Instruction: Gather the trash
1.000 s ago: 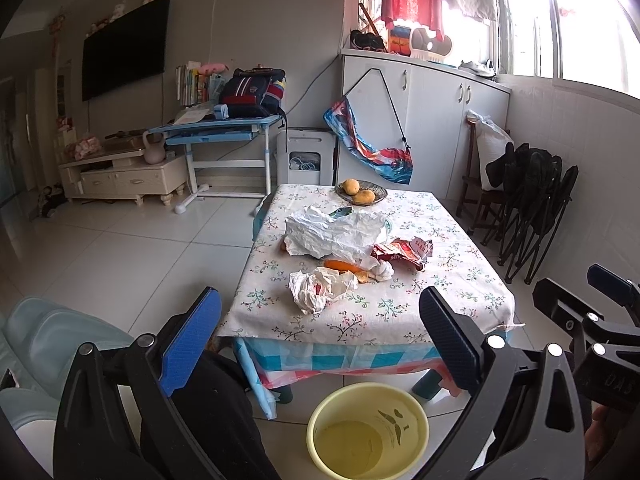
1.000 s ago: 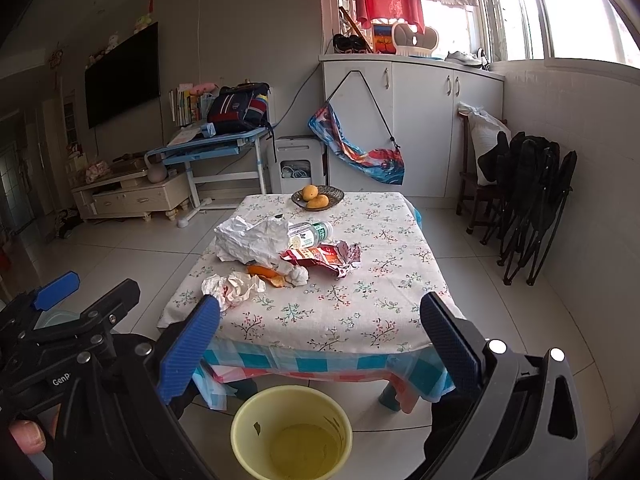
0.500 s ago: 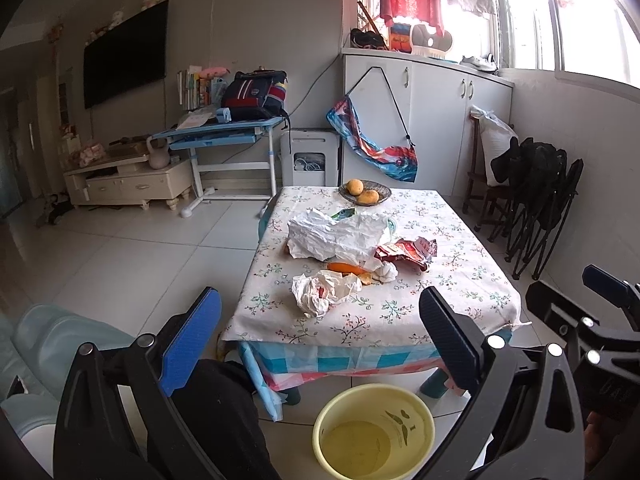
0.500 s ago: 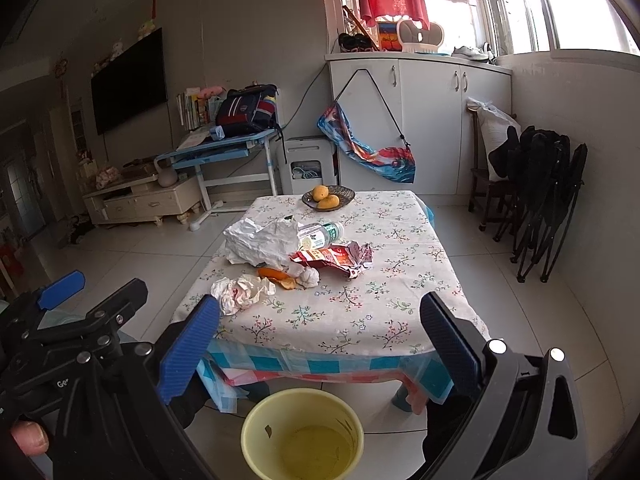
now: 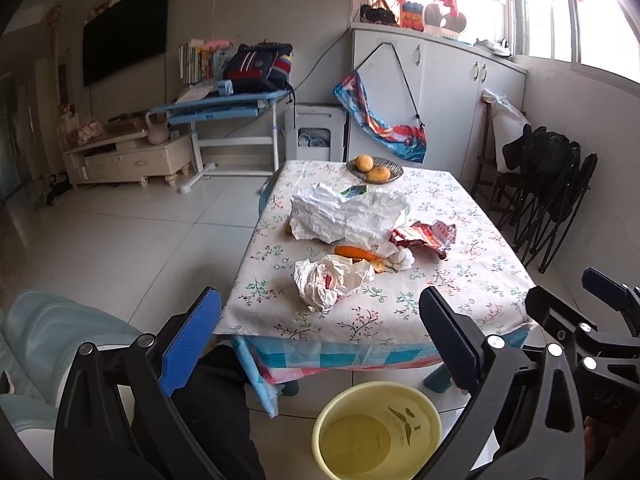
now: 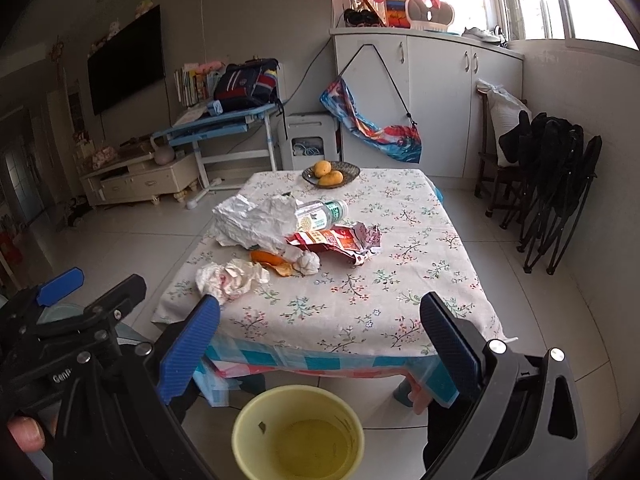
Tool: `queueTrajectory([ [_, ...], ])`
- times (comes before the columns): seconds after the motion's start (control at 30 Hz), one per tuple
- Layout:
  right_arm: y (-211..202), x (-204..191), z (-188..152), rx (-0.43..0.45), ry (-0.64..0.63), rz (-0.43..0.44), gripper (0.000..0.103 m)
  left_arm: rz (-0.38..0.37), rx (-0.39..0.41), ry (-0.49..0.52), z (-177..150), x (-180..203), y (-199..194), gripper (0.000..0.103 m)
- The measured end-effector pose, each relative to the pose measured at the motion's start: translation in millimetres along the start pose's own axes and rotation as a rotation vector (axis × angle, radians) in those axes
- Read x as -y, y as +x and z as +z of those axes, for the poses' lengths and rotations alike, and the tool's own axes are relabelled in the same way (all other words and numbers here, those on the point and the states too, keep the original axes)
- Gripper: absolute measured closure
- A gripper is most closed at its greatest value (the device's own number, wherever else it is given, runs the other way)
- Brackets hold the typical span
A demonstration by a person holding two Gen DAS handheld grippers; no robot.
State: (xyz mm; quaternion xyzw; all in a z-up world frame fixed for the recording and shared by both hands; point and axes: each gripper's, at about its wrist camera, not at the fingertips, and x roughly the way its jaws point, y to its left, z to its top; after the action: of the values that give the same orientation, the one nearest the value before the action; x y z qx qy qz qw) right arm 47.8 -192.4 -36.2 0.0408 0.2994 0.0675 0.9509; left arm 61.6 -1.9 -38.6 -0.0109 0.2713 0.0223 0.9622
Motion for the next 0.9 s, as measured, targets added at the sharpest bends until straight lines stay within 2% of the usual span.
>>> queueTrajectory([
  [0.17, 32, 12, -2, -0.055, 0.014, -0.003, 0.007, 0.010, -0.006, -0.013, 5, -10, 37, 0.007],
  [0.37, 67, 16, -1, -0.099, 0.012, 0.007, 0.007, -0.001, -0.092, -0.030, 5, -25, 96, 0.007],
  [0.63, 104, 31, 5, -0.146, 0.022, -0.007, 0.007, -0.040, -0.236, 0.016, -11, 0, 172, 0.007],
  [0.83, 136, 52, 18, -0.170, 0.095, 0.021, 0.007, -0.035, -0.277, 0.036, -19, 15, 211, 0.007],
  [0.87, 141, 56, 21, -0.169, 0.118, 0.031, 0.007, -0.036, -0.284, 0.038, -20, 14, 213, 0.009],
  [0.9, 146, 60, 23, -0.171, 0.135, 0.038, 0.007, -0.042, -0.285, 0.040, -21, 15, 217, 0.017],
])
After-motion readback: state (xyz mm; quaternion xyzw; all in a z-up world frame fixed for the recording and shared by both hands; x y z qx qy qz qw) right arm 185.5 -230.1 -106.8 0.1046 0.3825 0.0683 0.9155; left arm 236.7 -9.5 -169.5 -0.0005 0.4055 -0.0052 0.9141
